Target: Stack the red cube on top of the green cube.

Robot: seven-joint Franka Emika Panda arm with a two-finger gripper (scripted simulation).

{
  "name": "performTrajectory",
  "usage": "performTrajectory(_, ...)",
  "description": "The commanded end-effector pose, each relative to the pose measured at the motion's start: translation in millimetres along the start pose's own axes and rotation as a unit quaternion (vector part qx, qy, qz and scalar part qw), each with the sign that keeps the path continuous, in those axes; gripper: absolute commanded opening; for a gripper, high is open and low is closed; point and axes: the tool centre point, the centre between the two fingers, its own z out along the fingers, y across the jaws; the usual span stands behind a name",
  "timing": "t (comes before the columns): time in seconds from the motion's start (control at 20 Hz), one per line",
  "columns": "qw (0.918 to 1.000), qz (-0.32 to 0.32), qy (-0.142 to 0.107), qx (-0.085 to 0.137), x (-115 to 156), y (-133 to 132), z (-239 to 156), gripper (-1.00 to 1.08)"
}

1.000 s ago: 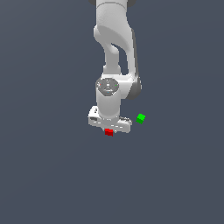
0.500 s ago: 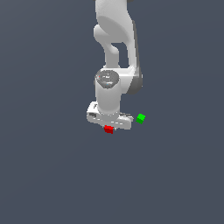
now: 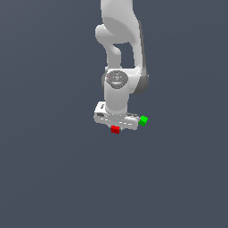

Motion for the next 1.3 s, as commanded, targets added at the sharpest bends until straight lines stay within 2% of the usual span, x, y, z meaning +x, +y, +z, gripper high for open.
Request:
performTrajectory(0.0,1.0,-0.001,0.0,0.0,-11.6,-11.3,3.6,-1.0)
performTrajectory(0.75,1.0,-0.001,0.0,0.0,-117.5,-113.2,39.8,-1.0)
performTrajectory(1.0,1.0,-0.001,0.0,0.0,-136.8,-133.8,46.9,-1.0)
performTrajectory(1.25,1.0,-0.001,0.0,0.0,-144.1,-142.4,49.7,-1.0)
